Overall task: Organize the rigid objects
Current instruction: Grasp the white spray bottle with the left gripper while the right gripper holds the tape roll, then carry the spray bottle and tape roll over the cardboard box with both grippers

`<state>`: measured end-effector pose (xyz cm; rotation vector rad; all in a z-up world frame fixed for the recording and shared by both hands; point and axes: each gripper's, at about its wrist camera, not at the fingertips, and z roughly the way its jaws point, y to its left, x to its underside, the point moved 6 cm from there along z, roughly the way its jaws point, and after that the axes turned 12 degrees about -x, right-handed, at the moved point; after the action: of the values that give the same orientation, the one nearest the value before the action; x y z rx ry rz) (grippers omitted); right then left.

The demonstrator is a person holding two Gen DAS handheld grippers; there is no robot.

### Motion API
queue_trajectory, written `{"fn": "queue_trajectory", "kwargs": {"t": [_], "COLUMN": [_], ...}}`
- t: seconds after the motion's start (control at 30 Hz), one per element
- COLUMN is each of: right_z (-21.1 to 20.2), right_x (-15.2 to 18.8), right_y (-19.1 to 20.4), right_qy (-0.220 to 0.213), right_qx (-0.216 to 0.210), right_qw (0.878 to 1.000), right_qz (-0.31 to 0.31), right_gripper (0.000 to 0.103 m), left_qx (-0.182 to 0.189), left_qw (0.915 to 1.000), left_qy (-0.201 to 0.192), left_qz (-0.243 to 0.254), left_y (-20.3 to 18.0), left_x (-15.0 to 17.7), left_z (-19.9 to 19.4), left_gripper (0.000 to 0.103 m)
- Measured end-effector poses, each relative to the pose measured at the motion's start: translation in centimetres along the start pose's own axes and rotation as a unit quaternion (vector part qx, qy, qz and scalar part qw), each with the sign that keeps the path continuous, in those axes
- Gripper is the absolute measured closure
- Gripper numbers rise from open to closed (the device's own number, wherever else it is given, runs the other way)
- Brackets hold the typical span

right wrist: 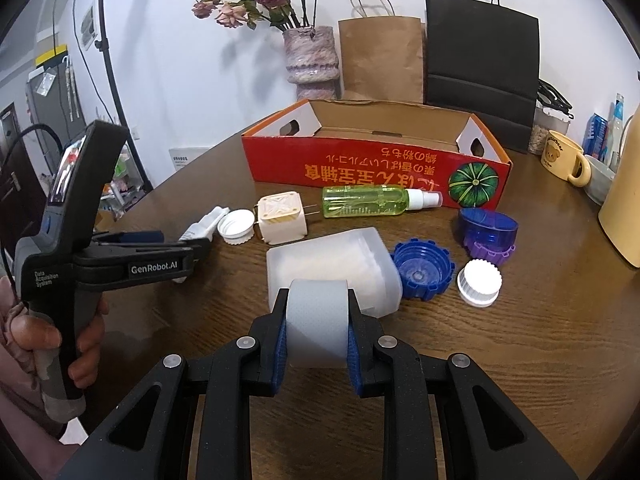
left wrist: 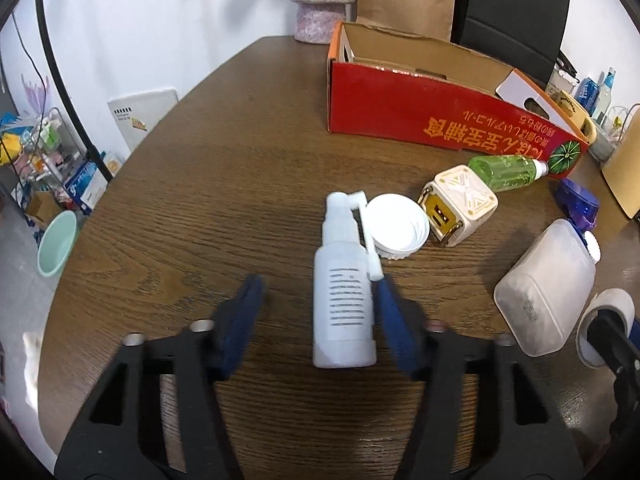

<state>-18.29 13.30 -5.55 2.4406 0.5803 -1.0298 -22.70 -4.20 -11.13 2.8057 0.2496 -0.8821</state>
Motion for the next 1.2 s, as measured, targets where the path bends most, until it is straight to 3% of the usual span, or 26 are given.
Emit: {"fn": "queue_trajectory", "kwargs": {"t": [0.07, 0.1, 0.53, 1.2], "right_z": [0.1, 0.2, 0.2, -0.7], "right_x": [-0.2, -0.3, -0.8, -4.9], "right_y": [-0.3, -0.5, -1.0, -1.5], "right_qy": [0.000, 0.000, -0.004, -0.043], "right_qx": [-0.001, -0.002, -0.004, 0.002], "right_qw": [1.000, 1.000, 1.000, 0.999], "right_qz": [0.002, 0.003, 0.001, -0.015], "right_gripper": [0.076, 0.076, 0.076, 0.076], "left_qx": [0.003, 0.005, 0.004, 0.014], "left_qw": [1.0000, 1.0000, 0.9998, 0.9962], "left_qy": [0.002, 0.002, -0.003, -0.084], "left_qz": [-0.003, -0.006, -0.021, -0.016], "left_y": [0.0, 0.1, 0.3, -1.3], "left_x": [0.1, 0.1, -0.2, -4.3], "left_z": [0.1, 0.1, -0.3, -5.2], "left_gripper": [0.078, 0.079, 0.079, 0.079]}}
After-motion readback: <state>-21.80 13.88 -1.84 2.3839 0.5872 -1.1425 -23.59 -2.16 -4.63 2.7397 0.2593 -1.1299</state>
